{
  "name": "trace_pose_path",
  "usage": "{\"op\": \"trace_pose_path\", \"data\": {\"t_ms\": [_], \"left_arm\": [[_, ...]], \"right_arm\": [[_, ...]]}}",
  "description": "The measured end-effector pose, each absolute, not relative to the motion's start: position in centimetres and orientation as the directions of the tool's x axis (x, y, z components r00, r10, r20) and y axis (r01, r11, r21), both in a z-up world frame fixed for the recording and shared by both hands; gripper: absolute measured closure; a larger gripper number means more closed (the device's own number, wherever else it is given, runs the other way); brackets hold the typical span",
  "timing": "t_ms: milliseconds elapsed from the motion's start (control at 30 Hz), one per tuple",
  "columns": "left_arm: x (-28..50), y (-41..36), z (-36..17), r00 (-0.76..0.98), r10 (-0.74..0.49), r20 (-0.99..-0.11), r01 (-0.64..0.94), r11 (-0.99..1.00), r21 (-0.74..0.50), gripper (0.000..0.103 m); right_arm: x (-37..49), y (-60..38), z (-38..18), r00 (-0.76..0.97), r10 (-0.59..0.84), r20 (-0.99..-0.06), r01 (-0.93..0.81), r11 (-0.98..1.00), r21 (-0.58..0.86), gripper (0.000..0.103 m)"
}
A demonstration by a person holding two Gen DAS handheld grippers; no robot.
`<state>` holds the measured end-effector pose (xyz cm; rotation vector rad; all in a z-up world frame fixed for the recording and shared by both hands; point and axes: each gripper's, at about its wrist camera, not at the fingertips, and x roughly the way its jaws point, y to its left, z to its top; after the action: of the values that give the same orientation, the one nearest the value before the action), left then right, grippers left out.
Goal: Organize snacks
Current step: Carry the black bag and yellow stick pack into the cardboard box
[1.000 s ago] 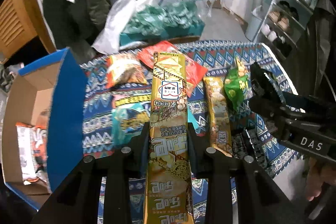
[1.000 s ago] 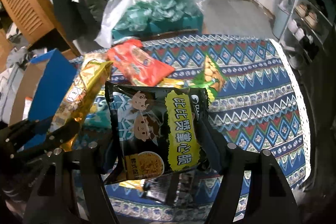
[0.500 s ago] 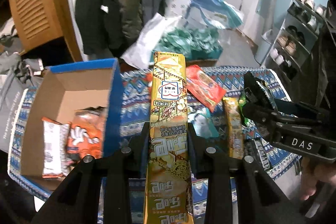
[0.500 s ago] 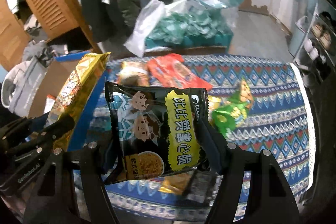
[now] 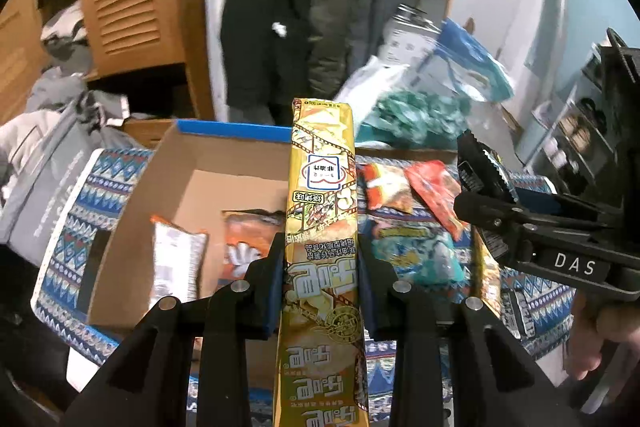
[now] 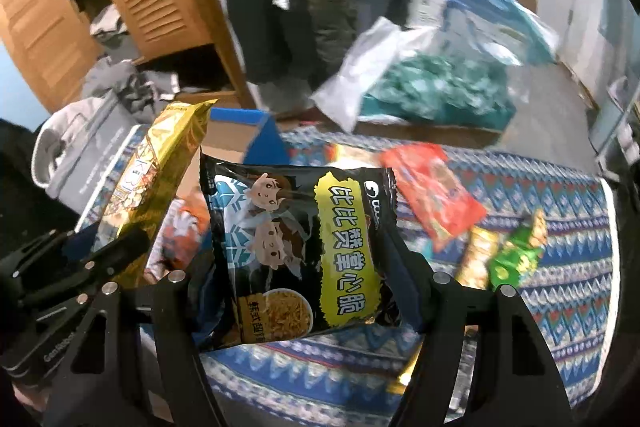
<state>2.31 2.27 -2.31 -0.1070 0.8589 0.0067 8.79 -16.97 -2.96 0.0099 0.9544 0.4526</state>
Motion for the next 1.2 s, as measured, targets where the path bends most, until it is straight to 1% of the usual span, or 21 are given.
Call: {"op": "trace_pose_path", "data": {"t_ms": [433, 700, 967, 1200], "left_arm": [[1.7, 9.4, -3.7, 0.639, 0.048, -0.768, -0.191, 0.977, -0.099, 0.071], [1.8, 12.5, -5.4, 0.604, 0.074, -0.794, -0.257, 0.961, -0.106, 0.071], [1.9, 14.1, -7.2, 0.567, 0.078, -0.820, -0.286, 0.952, -0.107, 0.071], [1.7, 14.7, -7.8, 0.558, 0.092, -0.825, -0.310, 0.945, -0.104, 0.069]], "right_arm": [[9.7, -7.6, -2.8, 0.434, 0.444, -0.784, -0.496, 0.844, 0.203, 0.033], [9.8, -2.4, -4.5, 0.382, 0.446, -0.809, -0.549, 0.814, 0.189, 0.033], [10.1, -0.1, -6.9, 0.317, 0.439, -0.841, -0.562, 0.801, 0.207, 0.033], [10.1, 1.0, -7.5, 0.307, 0.425, -0.852, -0.573, 0.797, 0.191, 0.031]]}}
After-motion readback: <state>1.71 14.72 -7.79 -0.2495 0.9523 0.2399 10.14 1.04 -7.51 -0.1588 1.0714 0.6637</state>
